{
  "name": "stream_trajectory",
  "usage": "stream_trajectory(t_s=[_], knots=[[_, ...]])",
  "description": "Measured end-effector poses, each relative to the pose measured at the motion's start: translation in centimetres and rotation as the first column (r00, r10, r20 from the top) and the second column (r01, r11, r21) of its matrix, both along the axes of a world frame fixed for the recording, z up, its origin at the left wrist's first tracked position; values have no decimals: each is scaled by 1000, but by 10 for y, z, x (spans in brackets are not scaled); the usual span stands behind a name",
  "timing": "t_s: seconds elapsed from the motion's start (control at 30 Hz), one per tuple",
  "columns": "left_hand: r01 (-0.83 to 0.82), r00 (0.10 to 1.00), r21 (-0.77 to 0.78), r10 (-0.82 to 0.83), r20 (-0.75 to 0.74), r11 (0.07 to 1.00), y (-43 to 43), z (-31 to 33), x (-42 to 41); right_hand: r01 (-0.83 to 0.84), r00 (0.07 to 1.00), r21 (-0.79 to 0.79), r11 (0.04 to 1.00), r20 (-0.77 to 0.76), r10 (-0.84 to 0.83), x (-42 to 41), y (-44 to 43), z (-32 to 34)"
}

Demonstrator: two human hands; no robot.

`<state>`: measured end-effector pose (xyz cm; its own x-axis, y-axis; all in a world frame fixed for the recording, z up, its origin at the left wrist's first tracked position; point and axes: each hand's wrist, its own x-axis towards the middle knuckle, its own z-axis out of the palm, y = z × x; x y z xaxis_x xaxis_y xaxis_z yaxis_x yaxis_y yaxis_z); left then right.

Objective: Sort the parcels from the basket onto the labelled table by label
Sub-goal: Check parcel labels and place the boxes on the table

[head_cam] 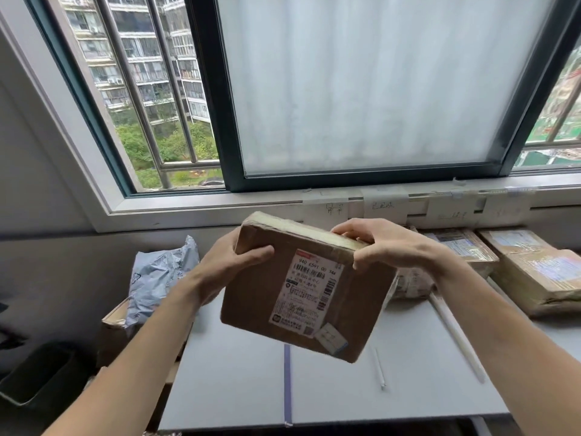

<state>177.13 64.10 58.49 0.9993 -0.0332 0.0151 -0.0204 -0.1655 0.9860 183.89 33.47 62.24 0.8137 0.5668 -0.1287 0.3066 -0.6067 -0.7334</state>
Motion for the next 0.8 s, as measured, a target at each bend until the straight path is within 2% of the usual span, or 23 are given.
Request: stream_trajectory(t_s=[0.13,0.23,0.33,0.47,0.67,0.8], knots=[[-209,974,-229,182,-134,951,0,9,-1,181,979,188,965,59,-195,3,-3,-7],[-277,951,-333,207,-230,902,4,22,-3,260,965,353,899,-52,-259,-6,-4,-19],[-272,954,-369,198,-226,889,4,35,-6,294,956,458,839,-160,-247,-22,0,-25],[-242,964,-388,175,-201,889,-4,46,-10,280,959,604,747,-210,-189,-39,13,-29],[-234,963,-429,150,-222,872,-14,47,-12,319,945,699,640,-187,-267,-48,20,-17],[-222,968,-446,139,-211,867,-20,45,-13,331,940,720,610,-194,-282,-50,18,-15]])
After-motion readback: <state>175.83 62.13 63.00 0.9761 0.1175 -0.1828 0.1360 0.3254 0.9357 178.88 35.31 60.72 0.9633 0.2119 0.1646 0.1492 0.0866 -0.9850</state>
